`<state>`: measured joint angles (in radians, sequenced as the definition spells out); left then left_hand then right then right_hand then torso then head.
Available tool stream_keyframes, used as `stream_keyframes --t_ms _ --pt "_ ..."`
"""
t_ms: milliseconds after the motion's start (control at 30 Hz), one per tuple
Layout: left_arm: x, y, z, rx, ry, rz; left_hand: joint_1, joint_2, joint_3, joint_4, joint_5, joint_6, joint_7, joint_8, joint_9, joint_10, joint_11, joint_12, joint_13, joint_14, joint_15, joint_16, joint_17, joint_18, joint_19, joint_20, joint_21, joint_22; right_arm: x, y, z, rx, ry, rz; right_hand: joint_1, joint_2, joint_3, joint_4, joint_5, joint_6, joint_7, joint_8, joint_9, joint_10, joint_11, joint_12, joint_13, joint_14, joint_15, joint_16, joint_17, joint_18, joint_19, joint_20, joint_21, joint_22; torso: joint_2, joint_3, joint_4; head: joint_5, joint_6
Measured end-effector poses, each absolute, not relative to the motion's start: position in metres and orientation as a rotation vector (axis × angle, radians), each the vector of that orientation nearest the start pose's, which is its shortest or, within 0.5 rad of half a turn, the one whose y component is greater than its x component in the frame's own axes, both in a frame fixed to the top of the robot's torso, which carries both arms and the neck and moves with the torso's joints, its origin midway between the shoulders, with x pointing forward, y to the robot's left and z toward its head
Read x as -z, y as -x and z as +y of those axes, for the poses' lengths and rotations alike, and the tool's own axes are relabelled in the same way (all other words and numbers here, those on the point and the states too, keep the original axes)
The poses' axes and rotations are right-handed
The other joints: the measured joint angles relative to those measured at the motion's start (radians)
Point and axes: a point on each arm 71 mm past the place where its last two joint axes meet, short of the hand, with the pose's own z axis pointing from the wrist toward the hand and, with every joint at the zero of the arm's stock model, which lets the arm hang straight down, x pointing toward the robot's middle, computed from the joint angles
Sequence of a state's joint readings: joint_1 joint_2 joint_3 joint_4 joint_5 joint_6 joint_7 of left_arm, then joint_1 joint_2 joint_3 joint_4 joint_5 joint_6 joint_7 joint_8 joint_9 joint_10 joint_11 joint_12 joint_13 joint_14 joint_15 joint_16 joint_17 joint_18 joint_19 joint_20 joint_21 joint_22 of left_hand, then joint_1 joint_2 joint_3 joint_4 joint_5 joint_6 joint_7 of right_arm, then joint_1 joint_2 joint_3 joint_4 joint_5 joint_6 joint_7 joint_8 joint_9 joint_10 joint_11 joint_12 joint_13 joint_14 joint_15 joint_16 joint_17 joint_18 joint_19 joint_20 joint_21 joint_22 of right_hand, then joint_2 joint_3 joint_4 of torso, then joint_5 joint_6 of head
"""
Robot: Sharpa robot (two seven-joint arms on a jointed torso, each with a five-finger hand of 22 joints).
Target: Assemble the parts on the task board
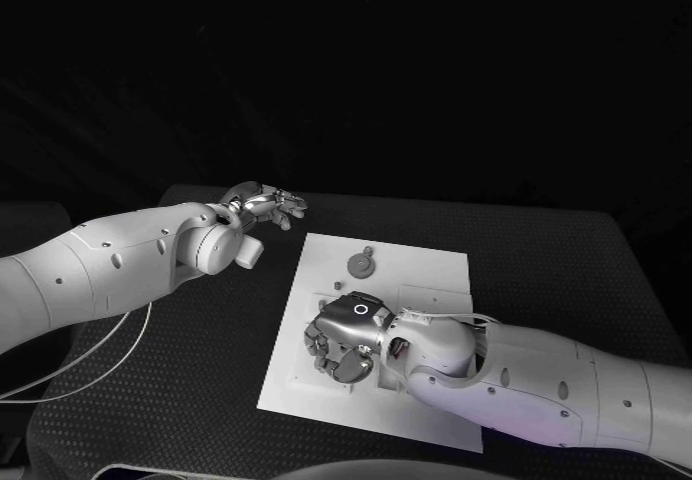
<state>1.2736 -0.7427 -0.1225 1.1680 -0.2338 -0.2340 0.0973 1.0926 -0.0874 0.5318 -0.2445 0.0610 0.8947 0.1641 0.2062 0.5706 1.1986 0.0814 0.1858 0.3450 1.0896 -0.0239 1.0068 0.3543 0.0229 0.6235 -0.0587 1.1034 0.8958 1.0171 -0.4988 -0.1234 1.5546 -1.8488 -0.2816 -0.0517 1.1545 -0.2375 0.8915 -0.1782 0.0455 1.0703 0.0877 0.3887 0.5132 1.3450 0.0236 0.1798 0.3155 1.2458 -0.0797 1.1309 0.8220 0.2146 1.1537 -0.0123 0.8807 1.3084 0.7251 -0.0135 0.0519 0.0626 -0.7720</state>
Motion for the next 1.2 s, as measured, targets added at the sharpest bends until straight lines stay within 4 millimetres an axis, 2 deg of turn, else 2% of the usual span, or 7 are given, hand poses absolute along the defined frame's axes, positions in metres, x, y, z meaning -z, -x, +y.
stream_keyframes --t_ms 400,1200 --pt "0.203 -0.549 0.268 1.085 1.029 1.668 0.000 0.000 0.000 0.000 0.000 0.000 0.000 0.000 0.000 -0.003 -0.003 0.000 0.000 0.000 0.000 0.000 0.001 0.000 0.000 0.000 0.000 0.000 0.277 -0.377 -0.012 -0.931 0.762 1.621 0.000 0.000 0.003 -0.003 -0.003 -0.001 -0.002 -0.003 0.002 -0.002 0.002 -0.003 0.008 -0.003 0.000 0.000 0.001 0.000 -0.006 -0.002 0.000 0.000 0.000 0.0007 -0.0004 0.008 -0.007" --pt "0.203 -0.549 0.269 1.084 1.030 1.669 0.000 0.000 0.000 0.000 0.000 0.000 -0.001 0.000 0.000 -0.005 -0.001 0.000 0.001 0.001 -0.001 -0.004 0.002 0.000 0.000 0.000 0.000 -0.001 0.286 -0.379 -0.014 -0.884 0.807 1.612 0.000 0.000 0.001 -0.004 0.000 0.002 -0.001 0.000 0.005 -0.001 -0.003 -0.001 0.009 -0.004 0.000 0.000 0.003 0.000 -0.005 -0.003 0.000 0.000 0.000 0.0007 -0.0011 0.009 -0.012"
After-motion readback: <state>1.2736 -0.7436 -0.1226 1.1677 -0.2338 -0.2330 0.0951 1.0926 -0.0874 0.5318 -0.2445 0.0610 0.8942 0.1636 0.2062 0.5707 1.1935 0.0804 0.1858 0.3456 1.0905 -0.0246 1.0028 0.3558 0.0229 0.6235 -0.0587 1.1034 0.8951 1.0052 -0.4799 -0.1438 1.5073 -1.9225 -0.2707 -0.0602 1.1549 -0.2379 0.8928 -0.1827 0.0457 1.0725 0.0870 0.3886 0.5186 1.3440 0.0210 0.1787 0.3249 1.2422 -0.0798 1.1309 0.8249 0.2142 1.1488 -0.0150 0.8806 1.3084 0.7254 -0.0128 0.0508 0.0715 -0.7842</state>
